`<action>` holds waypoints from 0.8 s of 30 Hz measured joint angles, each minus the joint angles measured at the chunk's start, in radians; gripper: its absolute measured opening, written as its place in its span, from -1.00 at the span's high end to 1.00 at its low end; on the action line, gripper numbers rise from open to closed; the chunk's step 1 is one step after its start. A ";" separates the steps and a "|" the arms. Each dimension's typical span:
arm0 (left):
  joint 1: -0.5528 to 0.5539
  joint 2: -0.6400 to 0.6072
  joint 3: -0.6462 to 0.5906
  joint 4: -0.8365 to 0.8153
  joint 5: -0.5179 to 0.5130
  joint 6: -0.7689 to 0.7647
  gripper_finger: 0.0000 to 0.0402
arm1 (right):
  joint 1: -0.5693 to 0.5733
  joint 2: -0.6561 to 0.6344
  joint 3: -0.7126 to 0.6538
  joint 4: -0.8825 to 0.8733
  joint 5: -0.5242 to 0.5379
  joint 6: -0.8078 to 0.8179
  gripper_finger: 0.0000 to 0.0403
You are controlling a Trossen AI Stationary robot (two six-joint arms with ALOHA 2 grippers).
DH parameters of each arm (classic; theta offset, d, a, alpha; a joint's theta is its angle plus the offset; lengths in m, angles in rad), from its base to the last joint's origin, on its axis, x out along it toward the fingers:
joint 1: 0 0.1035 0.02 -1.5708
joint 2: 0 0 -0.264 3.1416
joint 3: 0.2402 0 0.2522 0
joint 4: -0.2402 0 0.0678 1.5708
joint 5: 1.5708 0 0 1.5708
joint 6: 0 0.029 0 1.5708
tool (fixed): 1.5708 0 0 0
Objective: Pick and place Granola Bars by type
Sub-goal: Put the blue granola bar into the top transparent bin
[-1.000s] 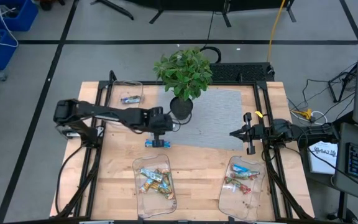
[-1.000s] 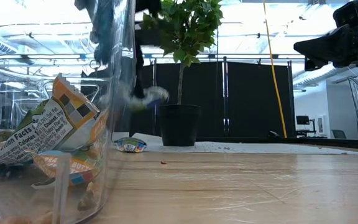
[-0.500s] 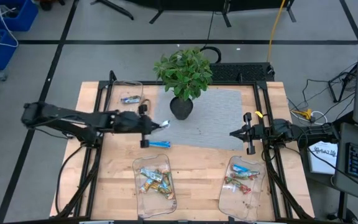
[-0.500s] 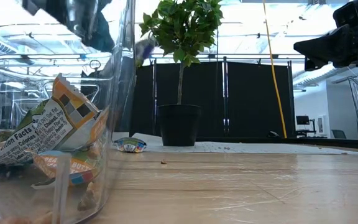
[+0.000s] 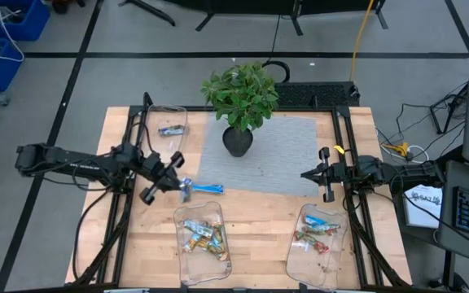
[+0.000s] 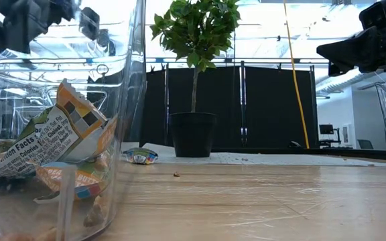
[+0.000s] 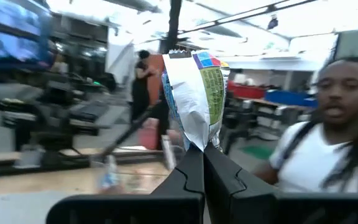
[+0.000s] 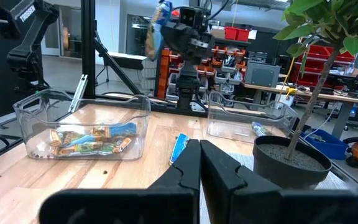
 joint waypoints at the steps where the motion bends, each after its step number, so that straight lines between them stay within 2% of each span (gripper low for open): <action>1: 0.001 0.000 -0.002 0.003 0.012 -0.018 1.00 | 0.000 0.000 0.000 0.000 0.000 0.000 1.00; 6: 0.003 0.000 -0.002 -0.007 -0.025 -0.022 1.00 | 0.000 0.000 0.000 0.000 0.000 0.000 1.00; 8: 0.003 -0.002 -0.002 -0.008 -0.081 0.019 1.00 | 0.000 0.000 0.000 0.000 0.000 0.000 1.00; 14: -0.007 -0.004 -0.002 -0.027 -0.556 0.379 1.00 | 0.000 0.000 0.000 0.000 0.000 0.000 1.00; 16: -0.011 0.002 -0.002 -0.027 -0.662 0.472 1.00 | 0.000 0.000 0.000 0.000 0.000 0.000 1.00; 20: -0.012 0.003 -0.002 -0.057 -0.811 0.623 1.00 | 0.000 0.000 0.000 0.000 0.000 0.000 1.00; 22: -0.012 0.004 -0.002 -0.075 -0.959 0.599 1.00 | 0.000 0.000 0.000 0.000 0.000 0.000 1.00; 24: -0.007 0.004 -0.002 -0.086 -1.147 0.432 1.00 | 0.000 0.000 0.000 0.000 0.000 0.000 1.00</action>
